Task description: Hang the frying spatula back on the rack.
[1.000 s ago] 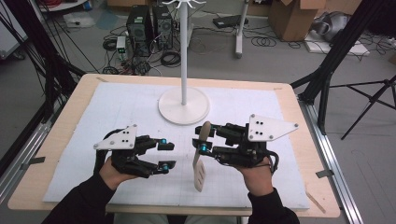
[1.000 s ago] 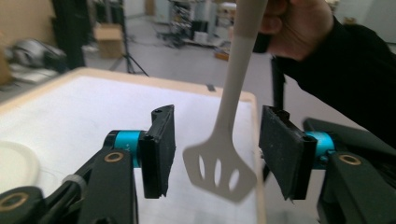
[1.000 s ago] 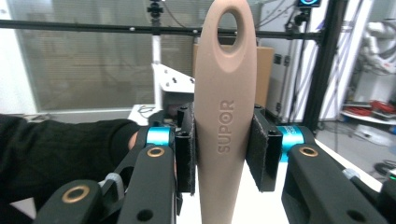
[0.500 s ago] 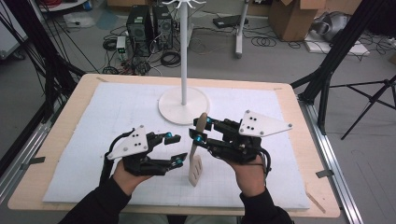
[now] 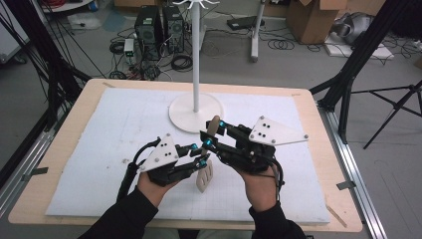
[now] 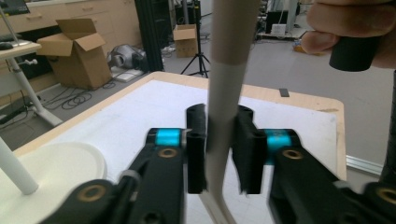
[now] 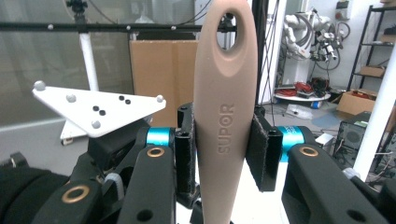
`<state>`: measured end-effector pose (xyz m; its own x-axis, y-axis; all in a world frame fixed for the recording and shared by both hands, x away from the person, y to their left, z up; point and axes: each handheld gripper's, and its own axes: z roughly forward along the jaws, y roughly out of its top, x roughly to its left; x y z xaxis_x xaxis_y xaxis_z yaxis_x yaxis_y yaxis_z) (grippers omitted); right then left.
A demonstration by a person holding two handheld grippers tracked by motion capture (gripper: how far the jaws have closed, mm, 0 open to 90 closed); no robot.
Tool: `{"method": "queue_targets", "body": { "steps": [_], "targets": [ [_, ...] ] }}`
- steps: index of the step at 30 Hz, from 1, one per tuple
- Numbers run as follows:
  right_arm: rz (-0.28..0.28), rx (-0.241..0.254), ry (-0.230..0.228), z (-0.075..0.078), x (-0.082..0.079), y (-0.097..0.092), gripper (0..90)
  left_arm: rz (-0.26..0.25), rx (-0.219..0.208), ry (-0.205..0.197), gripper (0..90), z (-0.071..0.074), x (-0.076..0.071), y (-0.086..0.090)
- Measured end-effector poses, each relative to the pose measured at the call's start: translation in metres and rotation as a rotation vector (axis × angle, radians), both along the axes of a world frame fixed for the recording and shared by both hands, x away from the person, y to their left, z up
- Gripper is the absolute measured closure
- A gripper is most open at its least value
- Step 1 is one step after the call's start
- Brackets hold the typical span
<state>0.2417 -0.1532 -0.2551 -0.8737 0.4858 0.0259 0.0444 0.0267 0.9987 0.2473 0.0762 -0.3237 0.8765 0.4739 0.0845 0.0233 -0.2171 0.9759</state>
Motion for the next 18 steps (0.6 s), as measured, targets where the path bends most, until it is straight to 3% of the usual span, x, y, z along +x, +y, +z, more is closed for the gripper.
{"method": "queue_targets", "body": {
  "steps": [8,11,14,16,18],
  "targets": [
    [-0.034,0.012,0.014,-0.002,0.000,0.001,65.1,-0.052,0.000,0.040,78.4,-0.001,0.002,-0.001],
    [-0.033,0.037,-0.014,0.000,-0.001,-0.002,46.6,-0.096,-0.017,0.065,78.5,-0.002,0.003,0.002],
    [0.007,0.060,-0.039,0.000,-0.001,-0.010,41.0,-0.152,-0.038,0.088,78.5,-0.003,0.005,0.008],
    [0.035,0.060,-0.039,-0.001,0.000,-0.017,38.3,-0.193,-0.068,0.110,78.5,-0.004,0.006,0.011],
    [0.054,0.051,-0.048,-0.003,0.001,-0.022,36.0,-0.223,-0.073,0.112,78.4,-0.004,0.007,0.015]
  ]
}}
